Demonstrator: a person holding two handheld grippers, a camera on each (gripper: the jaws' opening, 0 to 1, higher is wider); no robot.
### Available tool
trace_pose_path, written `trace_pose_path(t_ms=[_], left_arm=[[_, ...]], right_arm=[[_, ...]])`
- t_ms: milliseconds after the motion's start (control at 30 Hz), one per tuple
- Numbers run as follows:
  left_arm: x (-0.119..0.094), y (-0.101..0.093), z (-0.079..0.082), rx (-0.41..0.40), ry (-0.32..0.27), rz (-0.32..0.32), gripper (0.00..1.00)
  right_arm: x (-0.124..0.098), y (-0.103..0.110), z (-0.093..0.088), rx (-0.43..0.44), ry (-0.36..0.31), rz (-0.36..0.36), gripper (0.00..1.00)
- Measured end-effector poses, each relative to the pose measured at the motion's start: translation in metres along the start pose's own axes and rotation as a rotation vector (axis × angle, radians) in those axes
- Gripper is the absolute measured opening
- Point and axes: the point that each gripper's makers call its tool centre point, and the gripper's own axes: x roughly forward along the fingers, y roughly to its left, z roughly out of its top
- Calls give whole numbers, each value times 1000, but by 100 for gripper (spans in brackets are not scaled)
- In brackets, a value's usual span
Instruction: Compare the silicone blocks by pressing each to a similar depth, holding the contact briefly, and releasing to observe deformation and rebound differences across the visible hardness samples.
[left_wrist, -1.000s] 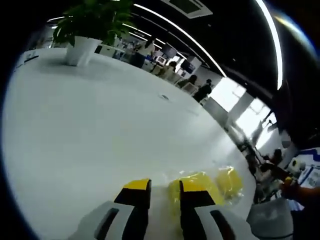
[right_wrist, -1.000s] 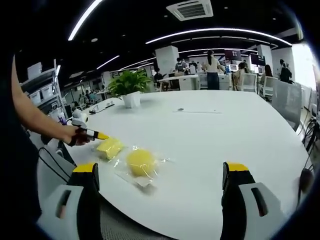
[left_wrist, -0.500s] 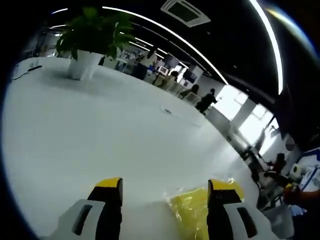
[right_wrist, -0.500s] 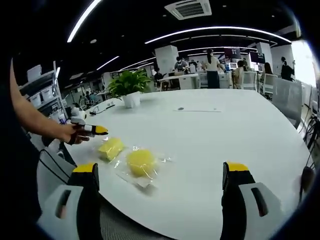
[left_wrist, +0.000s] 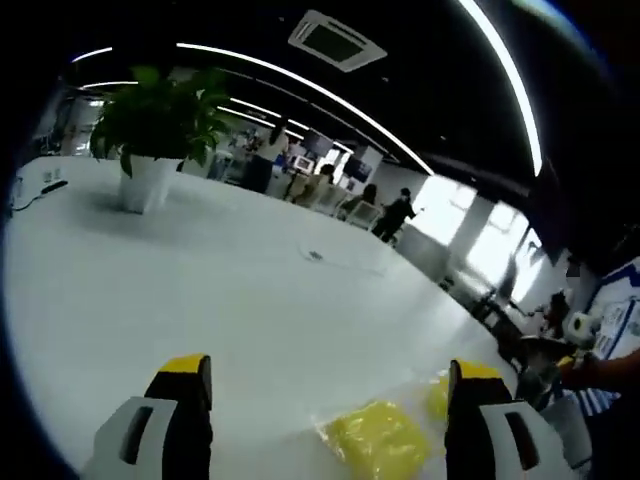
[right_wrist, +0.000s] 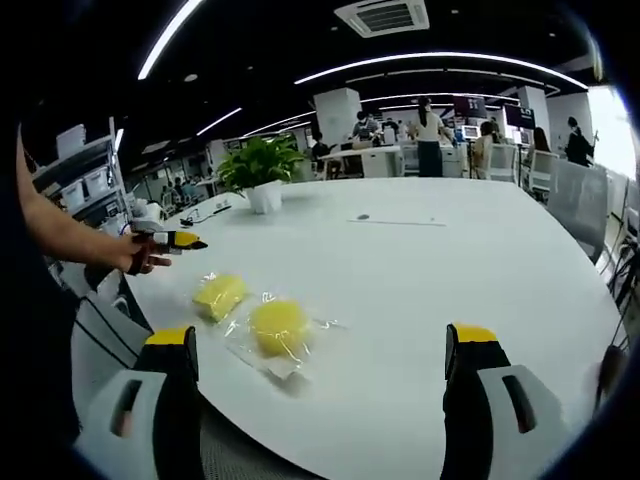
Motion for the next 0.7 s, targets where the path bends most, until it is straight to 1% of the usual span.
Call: trace_pose_path(t_ms=[100,233,267,300,333,400,467,567,633,700], left_arm=[[-5,-2,0,35,9,4,100],[-14,-8,4,64,9,14,100],[-16,-10,3,74,16,7,100],[-17,-11,2,94,26,4,100],[-20,-13,0,134,38,8,100],[-25,-15,2,190,33,17,100],[-31,-19,2,188,32,16,100],[-41,-20,8,193,5,23,100],[-47,-21,12,178,-17,20,100],[-51,-24,15,188,-22,25,100]], right_arm=[[2,-1,4,8,-11,6,96],[5,-5,2,-11,1,6,96],[5,-6,2,-9,2,8,96],[6,-6,2,-7,3,10,96],[6,-7,2,-8,3,10,96],[7,-7,1,-12,7,12,96],[8,-8,0,-16,10,11,96],[10,-10,1,-19,8,14,96],[11,-9,2,-24,8,17,96],[13,-8,3,-26,5,22,96]])
